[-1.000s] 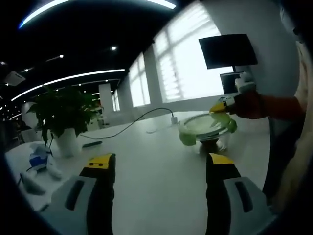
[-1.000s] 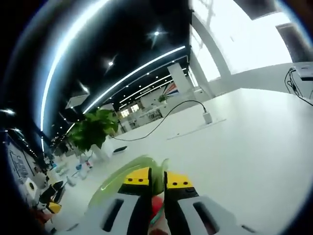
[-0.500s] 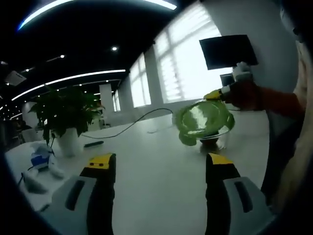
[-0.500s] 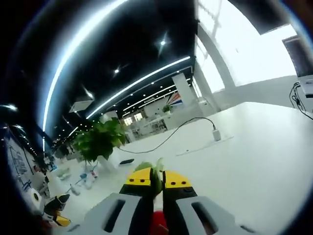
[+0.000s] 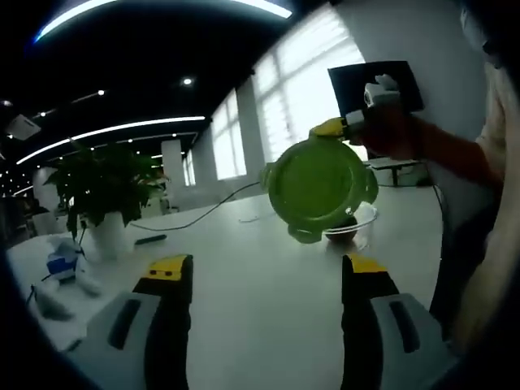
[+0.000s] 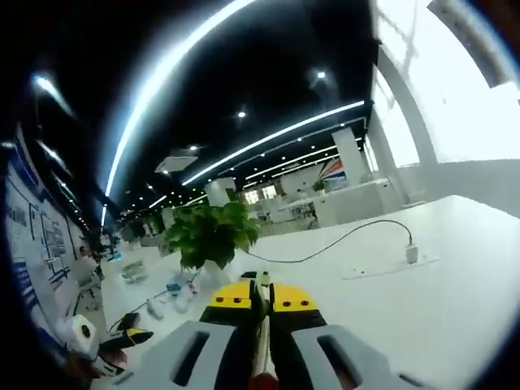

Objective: Open container latches remove lid place lid upside down on tabletop take tomato from container place on tabletop

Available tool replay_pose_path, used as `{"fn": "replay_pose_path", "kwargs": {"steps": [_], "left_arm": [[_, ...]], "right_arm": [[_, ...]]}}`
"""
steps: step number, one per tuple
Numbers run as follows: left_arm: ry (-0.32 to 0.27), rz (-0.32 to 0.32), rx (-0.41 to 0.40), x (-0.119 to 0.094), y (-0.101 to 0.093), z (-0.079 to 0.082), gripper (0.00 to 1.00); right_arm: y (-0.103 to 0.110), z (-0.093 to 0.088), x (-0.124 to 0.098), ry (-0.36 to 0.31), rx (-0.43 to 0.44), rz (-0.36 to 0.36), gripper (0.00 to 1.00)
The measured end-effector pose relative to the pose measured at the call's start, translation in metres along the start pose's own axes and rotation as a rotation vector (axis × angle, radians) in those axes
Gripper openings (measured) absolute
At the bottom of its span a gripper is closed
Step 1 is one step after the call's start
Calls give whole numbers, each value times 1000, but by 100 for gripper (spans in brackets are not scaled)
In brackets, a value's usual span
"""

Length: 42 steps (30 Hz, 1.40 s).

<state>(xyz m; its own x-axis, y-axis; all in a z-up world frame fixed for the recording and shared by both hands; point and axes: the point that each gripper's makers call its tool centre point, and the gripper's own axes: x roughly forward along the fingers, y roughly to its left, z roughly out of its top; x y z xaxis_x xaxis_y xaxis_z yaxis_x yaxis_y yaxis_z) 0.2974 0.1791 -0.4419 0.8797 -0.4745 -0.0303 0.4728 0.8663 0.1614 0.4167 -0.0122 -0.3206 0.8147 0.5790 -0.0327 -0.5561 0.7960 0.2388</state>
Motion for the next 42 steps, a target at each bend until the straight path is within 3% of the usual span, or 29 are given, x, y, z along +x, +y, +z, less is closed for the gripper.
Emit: {"fn": "replay_pose_path", "kwargs": {"steps": [10,23,32,42], "left_arm": [[6,-10,1,-1,-4,-1,69],[-7,2,-13,-10,1,2,69],[-3,7,-11,-10,5,0,69],[-7,11,-28,-7,8,0,69]], "right_arm": [[55,1,24,55,2,149,1],[77,33,40,15,-7,204,1],[43,66,41,-37,-44,128,1],[-30,104,37,-99,-77,-37,1]]}}
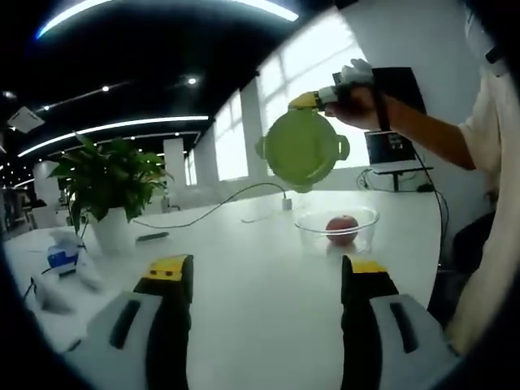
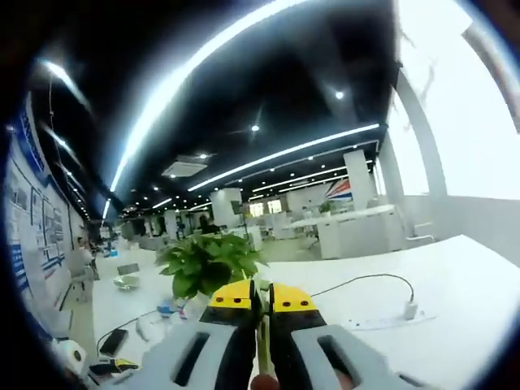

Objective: Open container latches remove lid place lid upside down on tabletop take tomato from container place on tabletop

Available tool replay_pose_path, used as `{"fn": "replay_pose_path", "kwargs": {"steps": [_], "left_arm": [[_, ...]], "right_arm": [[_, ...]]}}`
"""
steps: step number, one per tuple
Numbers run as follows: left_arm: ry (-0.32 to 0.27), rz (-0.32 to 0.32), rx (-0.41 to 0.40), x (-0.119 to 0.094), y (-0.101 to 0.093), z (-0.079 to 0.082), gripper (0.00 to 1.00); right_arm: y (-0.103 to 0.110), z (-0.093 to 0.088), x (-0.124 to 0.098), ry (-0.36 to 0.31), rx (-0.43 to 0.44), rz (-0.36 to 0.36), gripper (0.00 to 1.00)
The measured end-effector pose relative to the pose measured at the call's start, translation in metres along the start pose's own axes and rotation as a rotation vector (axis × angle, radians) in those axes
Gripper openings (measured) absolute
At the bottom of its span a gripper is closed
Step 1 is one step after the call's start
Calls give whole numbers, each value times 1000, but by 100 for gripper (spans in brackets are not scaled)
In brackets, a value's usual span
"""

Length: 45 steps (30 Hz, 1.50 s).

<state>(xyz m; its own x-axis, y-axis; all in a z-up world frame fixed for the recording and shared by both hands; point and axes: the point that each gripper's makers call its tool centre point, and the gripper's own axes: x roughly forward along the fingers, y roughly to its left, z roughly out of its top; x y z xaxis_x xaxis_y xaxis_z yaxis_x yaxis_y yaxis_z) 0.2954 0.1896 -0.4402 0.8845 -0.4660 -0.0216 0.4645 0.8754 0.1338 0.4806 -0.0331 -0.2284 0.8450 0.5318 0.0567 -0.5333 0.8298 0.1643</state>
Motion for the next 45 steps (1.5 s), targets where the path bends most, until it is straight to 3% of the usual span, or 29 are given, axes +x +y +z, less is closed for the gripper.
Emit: {"fn": "replay_pose_path", "kwargs": {"steps": [5,10,15,22,29,37,42,45], "left_arm": [[3,-4,4,0,0,0,69],[5,-5,12,-2,1,2,69],[7,-1,13,-3,2,2,69],[1,4,16,-6,3,5,68],[-4,12,5,-9,2,5,68],[8,20,9,-12,2,2,67],[10,20,12,-10,3,2,67],[9,22,11,-11,3,2,67]], "right_arm": [[-48,18,2,-22,-23,-114,1],[-86,26,7,-15,-79,-200,1],[-118,20,11,3,-95,-263,1],[-155,-6,17,61,-81,-345,1],[-177,-41,31,120,-107,-395,1],[-192,-64,47,148,-115,-443,1],[-188,-79,60,163,-133,-452,1],[-179,-88,68,174,-206,-441,2]]}}
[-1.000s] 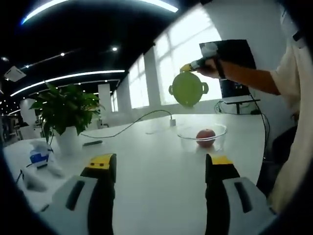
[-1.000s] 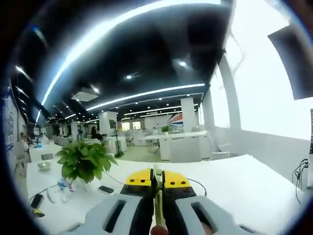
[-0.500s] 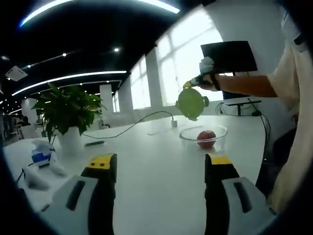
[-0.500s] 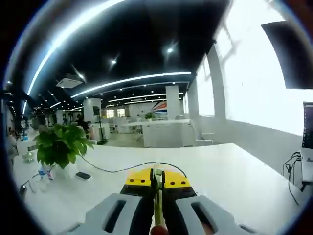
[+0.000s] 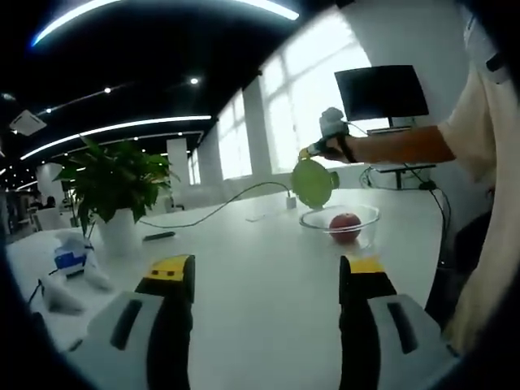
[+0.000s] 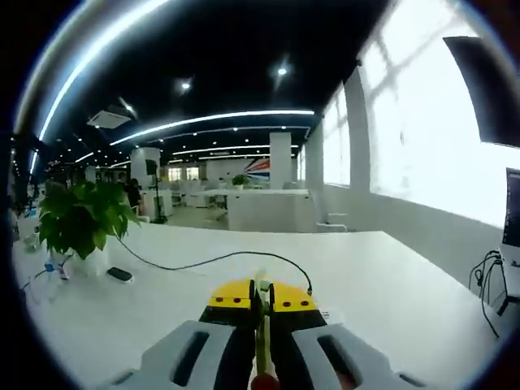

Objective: Open container latches remove lid place lid upside down on tabletop take tomato from container place on tabletop

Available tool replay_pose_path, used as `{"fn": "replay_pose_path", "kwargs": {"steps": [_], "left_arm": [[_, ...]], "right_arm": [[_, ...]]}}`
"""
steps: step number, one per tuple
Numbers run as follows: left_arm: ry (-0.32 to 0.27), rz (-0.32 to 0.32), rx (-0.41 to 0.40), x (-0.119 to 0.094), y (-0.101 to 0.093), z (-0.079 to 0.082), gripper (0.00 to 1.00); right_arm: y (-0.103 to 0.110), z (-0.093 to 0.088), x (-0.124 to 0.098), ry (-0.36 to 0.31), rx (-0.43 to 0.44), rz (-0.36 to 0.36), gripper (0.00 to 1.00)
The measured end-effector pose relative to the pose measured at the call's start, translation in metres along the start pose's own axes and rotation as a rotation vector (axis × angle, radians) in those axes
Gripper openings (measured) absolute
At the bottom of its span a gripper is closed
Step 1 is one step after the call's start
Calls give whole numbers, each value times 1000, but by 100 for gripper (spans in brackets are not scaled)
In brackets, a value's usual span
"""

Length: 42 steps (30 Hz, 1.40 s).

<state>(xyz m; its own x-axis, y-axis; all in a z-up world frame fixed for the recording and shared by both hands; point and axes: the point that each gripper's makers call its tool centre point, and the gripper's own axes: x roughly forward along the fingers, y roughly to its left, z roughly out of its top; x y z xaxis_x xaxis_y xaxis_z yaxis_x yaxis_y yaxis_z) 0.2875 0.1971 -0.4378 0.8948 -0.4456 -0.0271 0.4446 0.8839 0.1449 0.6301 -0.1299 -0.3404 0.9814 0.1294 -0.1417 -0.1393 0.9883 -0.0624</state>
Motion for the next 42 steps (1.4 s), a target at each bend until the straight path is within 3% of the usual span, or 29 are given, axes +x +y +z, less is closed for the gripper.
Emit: {"fn": "replay_pose_path", "kwargs": {"steps": [1,12,18,20,31,42], "left_arm": [[2,2,3,0,0,0,66],[5,18,10,-5,6,0,66],[17,35,18,-10,13,-4,65],[17,35,16,-12,13,-4,65],[21,42,16,-14,14,-6,65],[19,46,12,-18,14,-6,65]], "right_arm": [[6,-3,2,-3,-42,-4,2],[72,-24,7,18,-116,72,2],[111,-34,12,10,-296,119,2],[117,-34,11,9,-292,121,2],[161,-71,14,81,-339,182,3],[183,-88,8,124,-271,258,6]]}}
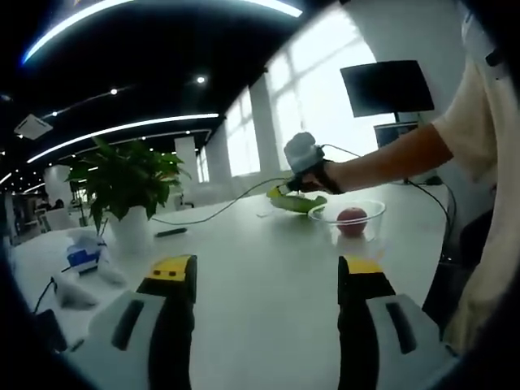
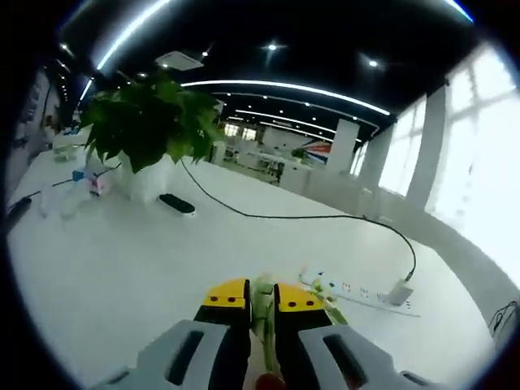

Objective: Open container latches remove lid place lid upside down on tabletop take tomato from container place on tabletop

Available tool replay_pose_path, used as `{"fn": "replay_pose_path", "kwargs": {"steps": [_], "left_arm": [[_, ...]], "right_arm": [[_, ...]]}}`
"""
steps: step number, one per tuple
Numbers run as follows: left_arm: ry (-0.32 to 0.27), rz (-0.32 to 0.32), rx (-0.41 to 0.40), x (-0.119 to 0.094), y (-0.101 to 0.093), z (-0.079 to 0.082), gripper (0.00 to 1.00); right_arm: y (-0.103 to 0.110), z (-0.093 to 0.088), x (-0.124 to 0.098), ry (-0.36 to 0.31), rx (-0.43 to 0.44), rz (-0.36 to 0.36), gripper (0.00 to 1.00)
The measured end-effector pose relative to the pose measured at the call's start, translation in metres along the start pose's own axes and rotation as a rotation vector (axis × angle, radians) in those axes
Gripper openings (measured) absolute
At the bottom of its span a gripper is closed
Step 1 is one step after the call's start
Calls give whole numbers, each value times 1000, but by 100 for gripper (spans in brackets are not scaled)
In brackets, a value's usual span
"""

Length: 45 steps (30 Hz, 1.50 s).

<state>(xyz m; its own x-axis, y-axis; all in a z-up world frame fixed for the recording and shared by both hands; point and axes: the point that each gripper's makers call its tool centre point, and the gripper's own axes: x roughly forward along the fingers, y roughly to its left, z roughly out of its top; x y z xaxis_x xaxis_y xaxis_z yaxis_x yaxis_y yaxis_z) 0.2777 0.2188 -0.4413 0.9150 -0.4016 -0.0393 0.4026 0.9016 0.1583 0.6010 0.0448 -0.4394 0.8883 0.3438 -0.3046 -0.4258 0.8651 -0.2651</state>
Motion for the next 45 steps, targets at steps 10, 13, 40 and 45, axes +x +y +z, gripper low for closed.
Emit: {"fn": "replay_pose_path", "kwargs": {"steps": [10,13,40,45], "left_arm": [[-3,3,1,-4,0,2,65],[-6,3,1,-4,1,3,65],[-21,-26,2,10,-10,16,66],[-25,-42,7,15,-16,20,66]], "right_arm": [[12,21,-5,-46,56,48,9],[6,29,-12,-67,58,47,11],[-39,80,-75,-215,93,64,17],[-54,85,-81,-232,96,53,17]]}}
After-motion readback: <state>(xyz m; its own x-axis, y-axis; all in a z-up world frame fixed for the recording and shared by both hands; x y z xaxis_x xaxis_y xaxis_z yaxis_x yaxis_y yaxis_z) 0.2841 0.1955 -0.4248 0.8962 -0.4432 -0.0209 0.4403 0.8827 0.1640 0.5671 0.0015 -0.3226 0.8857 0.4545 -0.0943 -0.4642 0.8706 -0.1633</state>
